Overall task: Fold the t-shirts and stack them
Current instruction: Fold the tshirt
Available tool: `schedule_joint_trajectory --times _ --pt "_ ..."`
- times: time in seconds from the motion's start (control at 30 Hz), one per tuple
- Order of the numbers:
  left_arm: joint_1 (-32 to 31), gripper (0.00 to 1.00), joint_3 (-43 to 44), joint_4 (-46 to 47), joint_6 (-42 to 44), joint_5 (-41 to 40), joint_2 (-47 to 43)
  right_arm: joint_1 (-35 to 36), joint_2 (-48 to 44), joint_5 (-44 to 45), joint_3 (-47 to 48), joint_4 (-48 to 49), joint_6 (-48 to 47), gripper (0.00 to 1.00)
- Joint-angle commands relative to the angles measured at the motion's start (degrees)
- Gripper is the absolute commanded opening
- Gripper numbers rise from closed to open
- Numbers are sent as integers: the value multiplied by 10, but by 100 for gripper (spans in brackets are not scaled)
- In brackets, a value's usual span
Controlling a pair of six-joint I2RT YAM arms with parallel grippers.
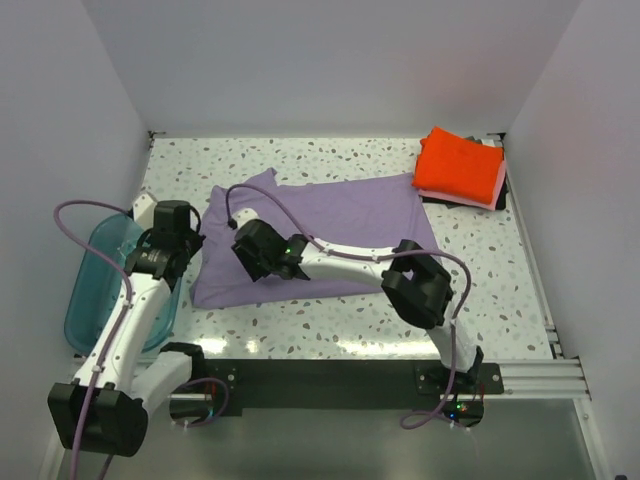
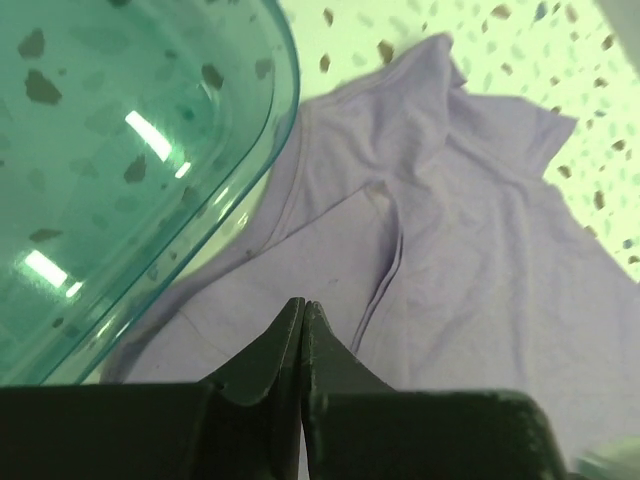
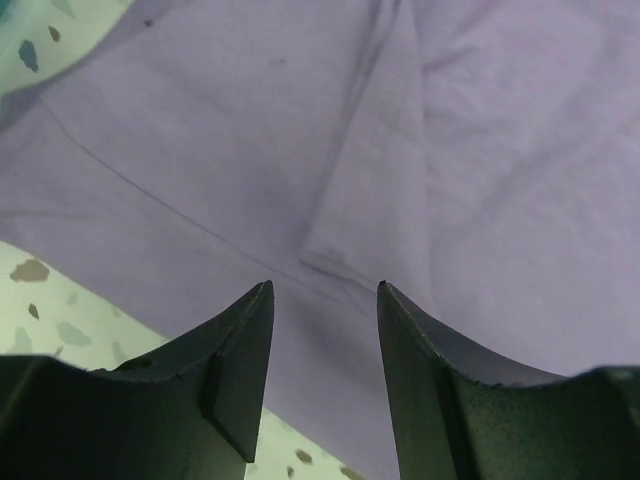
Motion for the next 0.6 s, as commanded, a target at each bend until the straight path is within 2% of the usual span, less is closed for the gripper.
schedule_joint_trajectory --times 0.0,0.2,0.43,0.57 --pt "22 5 56 4 38 -8 -9 1 40 37 78 17 -25 49" --pt "34 5 87 6 54 5 -3 7 95 33 126 4 -28 49" --pt "51 5 90 16 68 18 6 16 120 41 139 -9 -19 39" --pt "58 5 84 20 74 26 8 21 122 59 138 -17 -20 37"
